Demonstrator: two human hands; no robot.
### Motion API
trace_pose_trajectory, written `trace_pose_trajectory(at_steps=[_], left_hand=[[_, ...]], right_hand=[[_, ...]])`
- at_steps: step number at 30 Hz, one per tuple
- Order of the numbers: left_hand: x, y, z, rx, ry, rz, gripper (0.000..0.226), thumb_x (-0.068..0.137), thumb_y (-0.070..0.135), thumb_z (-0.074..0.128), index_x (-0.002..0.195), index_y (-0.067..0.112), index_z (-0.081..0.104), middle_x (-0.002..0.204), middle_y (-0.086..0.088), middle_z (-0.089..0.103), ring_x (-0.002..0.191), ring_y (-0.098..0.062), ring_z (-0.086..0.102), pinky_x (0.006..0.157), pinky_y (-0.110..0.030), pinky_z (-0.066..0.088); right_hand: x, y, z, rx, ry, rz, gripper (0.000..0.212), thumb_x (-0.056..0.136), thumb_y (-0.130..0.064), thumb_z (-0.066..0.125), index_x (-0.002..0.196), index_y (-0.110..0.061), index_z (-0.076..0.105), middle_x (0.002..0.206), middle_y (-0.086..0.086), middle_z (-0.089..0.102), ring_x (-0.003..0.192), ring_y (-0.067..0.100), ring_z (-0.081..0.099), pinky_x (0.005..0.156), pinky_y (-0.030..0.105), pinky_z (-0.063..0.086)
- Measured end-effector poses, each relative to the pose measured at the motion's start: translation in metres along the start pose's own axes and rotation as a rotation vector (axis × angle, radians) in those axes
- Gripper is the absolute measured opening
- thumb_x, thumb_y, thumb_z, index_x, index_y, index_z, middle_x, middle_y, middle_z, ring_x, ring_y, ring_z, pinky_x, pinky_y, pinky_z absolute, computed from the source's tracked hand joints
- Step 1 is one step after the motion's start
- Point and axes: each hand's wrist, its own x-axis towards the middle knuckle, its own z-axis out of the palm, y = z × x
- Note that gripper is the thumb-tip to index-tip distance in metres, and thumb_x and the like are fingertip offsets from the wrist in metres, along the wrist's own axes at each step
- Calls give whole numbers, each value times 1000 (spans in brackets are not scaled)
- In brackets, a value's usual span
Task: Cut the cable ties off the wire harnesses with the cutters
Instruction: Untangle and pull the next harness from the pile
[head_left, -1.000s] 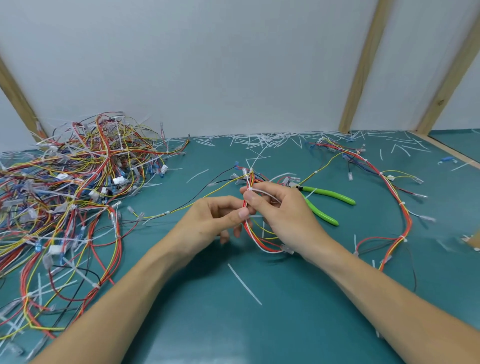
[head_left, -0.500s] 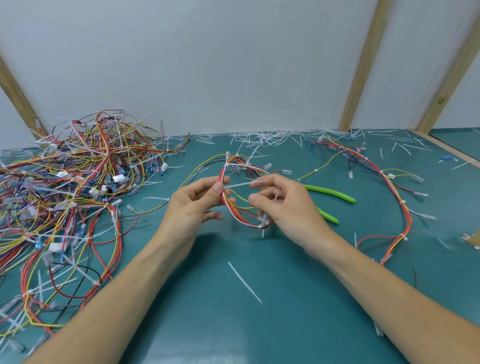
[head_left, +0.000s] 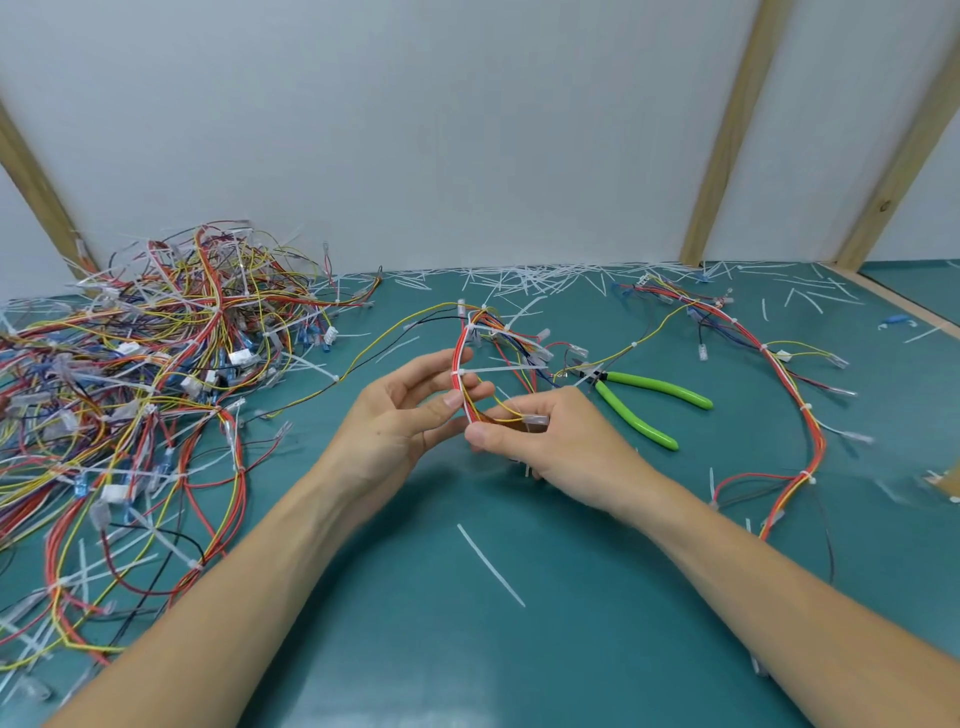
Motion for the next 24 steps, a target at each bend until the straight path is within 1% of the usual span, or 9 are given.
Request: trace_pose_trajectory(at_steps=[2, 4, 6, 9, 14, 17, 21, 22, 24], left_hand=[[0, 0, 0, 6, -18, 8, 50, 84, 2, 65, 134, 5, 58, 111, -9, 68, 111, -23, 69, 82, -26, 57], [0, -1, 0, 16, -17, 9, 50, 84, 3, 66, 133, 6, 59, 109, -7, 69, 107, -22, 70, 81, -27, 57], [0, -1, -1, 31, -5, 1, 49, 84, 5, 66, 132, 8, 60, 108, -5, 70, 102, -21, 70, 78, -27, 57], [1, -1, -1, 47, 3, -7, 48, 85, 7, 66, 133, 11, 61, 104, -3, 70, 97, -18, 69, 74, -27, 57], [0, 0, -1, 48, 26, -11, 45, 91, 5, 63, 135, 13, 60, 99, -1, 69, 92, -15, 67, 69, -24, 54], [0, 0, 0, 47, 40, -8, 48, 89, 11, 65, 137, 16, 59, 97, -2, 70, 90, -12, 69, 66, -23, 54], [-1, 0, -1, 113, 57, -4, 46, 90, 24, 66, 136, 28, 60, 100, -3, 72, 95, -15, 70, 69, -25, 55], [-1, -1, -2, 145, 58, -4, 44, 91, 27, 66, 134, 31, 61, 101, -2, 73, 96, -15, 71, 71, -26, 56], [-2, -2, -1, 209, 67, -8, 36, 92, 33, 65, 129, 34, 64, 103, -2, 75, 96, -15, 72, 72, -27, 57]], right_hand=[[0, 2, 1, -91, 31, -27, 17, 86, -46, 79, 85, -29, 79, 78, 9, 71, 71, 9, 53, 72, 31, 41], [0, 4, 2, -147, 65, -44, 22, 83, -50, 80, 79, -29, 76, 72, 11, 65, 67, 10, 48, 69, 33, 37], [-1, 4, 2, -151, 83, -54, 28, 83, -51, 80, 75, -25, 74, 63, 4, 55, 62, 10, 43, 65, 33, 33], [-1, 4, 0, -139, 96, -68, 33, 83, -51, 80, 74, -21, 74, 60, -5, 45, 59, 9, 34, 60, 33, 26], [0, 4, -1, -132, 99, -80, 32, 84, -49, 80, 78, -18, 77, 61, -3, 46, 58, 10, 34, 59, 33, 26], [-1, 4, -2, -151, 118, -73, 29, 83, -50, 80, 80, -21, 78, 58, -5, 43, 57, 11, 32, 59, 33, 26], [0, 3, -6, -218, 137, -94, 17, 84, -47, 80, 78, -32, 78, 48, -12, 41, 51, 8, 31, 52, 22, 22], [0, 4, -6, -223, 136, -95, 16, 85, -46, 80, 78, -31, 78, 49, -12, 42, 52, 8, 32, 53, 22, 23], [1, 6, -5, -217, 129, -89, 18, 85, -44, 80, 80, -27, 78, 57, -6, 42, 58, 12, 32, 59, 32, 25]])
